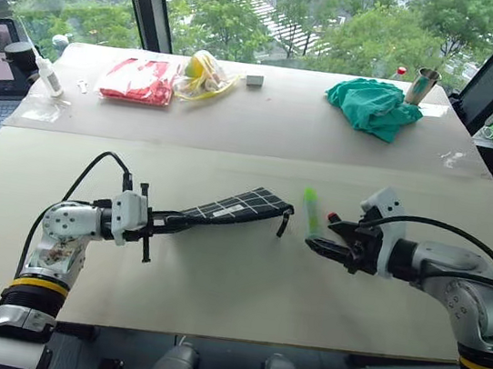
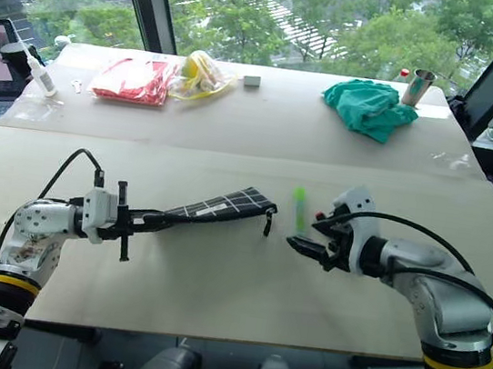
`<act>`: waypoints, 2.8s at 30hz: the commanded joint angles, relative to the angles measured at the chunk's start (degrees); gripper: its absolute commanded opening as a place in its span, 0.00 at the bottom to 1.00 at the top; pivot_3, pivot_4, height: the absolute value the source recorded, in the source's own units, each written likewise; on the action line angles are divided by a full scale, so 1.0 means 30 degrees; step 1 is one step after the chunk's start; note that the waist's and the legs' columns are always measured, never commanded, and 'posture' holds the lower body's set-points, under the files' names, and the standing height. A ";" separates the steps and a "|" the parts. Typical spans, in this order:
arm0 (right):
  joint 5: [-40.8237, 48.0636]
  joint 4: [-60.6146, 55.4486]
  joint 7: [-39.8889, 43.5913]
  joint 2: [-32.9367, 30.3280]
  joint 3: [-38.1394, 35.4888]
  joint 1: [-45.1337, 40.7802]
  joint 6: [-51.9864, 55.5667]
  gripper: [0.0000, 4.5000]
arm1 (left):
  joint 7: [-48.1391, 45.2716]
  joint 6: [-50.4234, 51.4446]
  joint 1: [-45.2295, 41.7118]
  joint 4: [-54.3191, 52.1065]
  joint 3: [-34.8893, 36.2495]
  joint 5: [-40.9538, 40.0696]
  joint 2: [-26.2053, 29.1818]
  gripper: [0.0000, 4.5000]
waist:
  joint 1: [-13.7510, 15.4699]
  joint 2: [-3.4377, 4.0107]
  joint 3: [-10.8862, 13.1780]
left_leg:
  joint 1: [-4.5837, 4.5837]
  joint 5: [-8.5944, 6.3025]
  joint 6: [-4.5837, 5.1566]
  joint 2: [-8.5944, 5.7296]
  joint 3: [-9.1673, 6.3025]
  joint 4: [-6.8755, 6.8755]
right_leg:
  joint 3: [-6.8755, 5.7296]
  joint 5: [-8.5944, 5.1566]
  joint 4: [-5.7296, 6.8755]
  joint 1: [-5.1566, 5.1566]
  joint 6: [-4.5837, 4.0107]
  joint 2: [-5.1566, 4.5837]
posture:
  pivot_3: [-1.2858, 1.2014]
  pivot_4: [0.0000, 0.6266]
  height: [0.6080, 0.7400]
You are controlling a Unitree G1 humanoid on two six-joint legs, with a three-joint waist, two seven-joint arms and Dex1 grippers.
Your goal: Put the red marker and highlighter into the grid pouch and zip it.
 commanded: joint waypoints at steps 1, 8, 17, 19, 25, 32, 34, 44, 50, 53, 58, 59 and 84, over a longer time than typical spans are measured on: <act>0.0252 -0.0344 -0.0658 0.1094 0.0955 -0.0544 -0.0064 0.87 | 0.0018 -0.0188 -0.0160 -0.0317 0.0521 -0.0195 0.0115 0.00 | -0.0075 0.0000 0.0000 | 0.0000 0.0000 0.0000 0.0000 0.0001 -0.0001 | 0.0002 0.0000 0.0000 -0.0002 0.0000 0.0000 | 0.52 0.24 1.00; 0.0024 0.0324 -0.1606 0.3027 0.2056 -0.1417 -0.0154 0.87 | 0.0074 -0.0185 -0.0157 -0.0439 0.0473 -0.0157 0.0030 0.00 | -0.0010 0.0000 0.0000 | -0.0004 0.0003 -0.0006 -0.0006 -0.0017 -0.0001 | 0.0000 0.0000 0.0001 -0.0006 0.0000 -0.0001 | 0.52 0.24 1.00; 0.0234 0.0918 -0.2289 0.4123 0.2401 -0.2294 -0.0068 0.71 | 0.0197 -0.0319 -0.0075 -0.0353 0.0427 -0.0012 -0.0142 0.00 | -0.0044 0.0001 0.0000 | -0.0006 0.0006 -0.0010 -0.0007 -0.0026 -0.0002 | -0.0003 0.0000 0.0006 -0.0014 0.0000 -0.0001 | 0.52 0.24 1.00; 0.0329 0.0714 -0.2136 0.4051 0.2468 -0.2246 -0.0131 0.57 | 0.0263 -0.0329 -0.0122 -0.0323 0.0438 -0.0008 -0.0198 0.00 | -0.0045 0.0001 0.0000 | -0.0008 0.0006 -0.0010 -0.0008 -0.0025 -0.0002 | -0.0002 0.0000 0.0004 -0.0014 0.0000 -0.0001 | 0.52 0.24 1.00; 0.0588 0.0263 -0.1654 0.3739 0.2507 -0.2329 -0.0077 0.12 | 0.0399 -0.0439 -0.0153 -0.0249 0.0368 0.0102 -0.0360 0.00 | -0.0060 0.0001 0.0000 | -0.0007 0.0005 -0.0010 -0.0007 -0.0024 -0.0002 | -0.0001 0.0000 0.0006 -0.0014 -0.0001 -0.0001 | 0.52 0.24 1.00; 0.0524 0.0141 -0.1540 0.3752 0.2832 -0.2407 -0.0096 0.01 | 0.0535 -0.0537 -0.0248 -0.0137 0.0308 0.0200 -0.0598 0.00 | -0.0060 0.0001 0.0000 | -0.0007 0.0006 -0.0009 -0.0007 -0.0023 -0.0002 | -0.0002 0.0000 0.0006 -0.0014 -0.0001 -0.0001 | 0.52 0.24 1.00; 0.0528 0.0143 -0.1497 0.3701 0.2811 -0.2332 -0.0155 0.01 | 0.0567 -0.0568 -0.0173 -0.0175 0.0330 0.0209 -0.0608 0.00 | -0.0055 0.0001 0.0000 | -0.0007 0.0006 -0.0009 -0.0007 -0.0024 -0.0002 | -0.0002 0.0000 0.0006 -0.0014 0.0000 -0.0001 | 0.52 0.24 1.00; 0.1817 -0.0395 -0.1093 0.4845 0.3640 -0.3760 0.0953 0.01 | 0.0489 -0.0635 -0.0189 0.0026 0.0308 0.0286 -0.0572 0.00 | -0.0138 0.0001 0.0000 | -0.0007 0.0006 -0.0010 -0.0004 -0.0024 -0.0002 | -0.0002 0.0000 0.0006 -0.0017 -0.0001 0.0000 | 0.52 0.24 1.00; 0.1630 0.1285 -0.0839 0.6526 0.6384 -0.6189 0.1722 0.01 | 0.0289 -0.0582 -0.0625 0.0212 0.0118 0.0298 -0.0749 0.00 | -0.0159 0.0002 0.0000 | -0.0006 0.0011 -0.0018 -0.0002 -0.0035 -0.0009 | -0.0005 0.0000 0.0015 -0.0025 -0.0001 0.0004 | 0.52 0.24 1.00; 0.1481 0.2401 -0.0308 0.6671 0.7259 -0.6649 0.1867 0.01 | 0.0242 -0.0568 -0.0745 0.0247 0.0106 0.0307 -0.0815 0.00 | -0.0082 0.0001 0.0000 | -0.0007 0.0021 -0.0037 -0.0003 -0.0053 -0.0009 | -0.0016 0.0001 0.0020 -0.0026 -0.0001 0.0004 | 0.52 0.24 1.00; 0.0795 0.4493 0.0577 0.6793 0.7996 -0.7132 0.0726 0.01 | 0.0377 -0.0470 -0.0402 -0.0226 0.0137 0.0284 -0.0872 0.00 | -0.0118 0.0001 0.0000 | -0.0020 0.0027 -0.0047 -0.0018 -0.0051 -0.0005 | -0.0011 0.0002 0.0010 -0.0023 0.0001 -0.0006 | 0.52 0.24 1.00; 0.0799 0.4623 0.0648 0.6951 0.7886 -0.7205 0.0602 0.01 | 0.0387 -0.0479 -0.0325 -0.0286 0.0144 0.0293 -0.0866 0.00 | -0.0140 0.0001 0.0000 | -0.0018 0.0028 -0.0048 -0.0015 -0.0051 -0.0005 | -0.0012 0.0002 0.0012 -0.0029 0.0001 -0.0005 | 0.52 0.24 1.00; -0.3342 0.2022 0.0376 -0.3207 -0.0403 0.1102 -0.7197 0.46 | 0.0410 -0.0290 0.0464 -0.0899 0.0626 0.0039 -0.0268 0.00 | 0.0018 -0.0002 0.0001 | 0.0007 0.0002 -0.0003 -0.0010 0.0032 -0.0005 | 0.0006 0.0001 0.0007 -0.0011 0.0003 -0.0005 | 0.52 0.24 1.00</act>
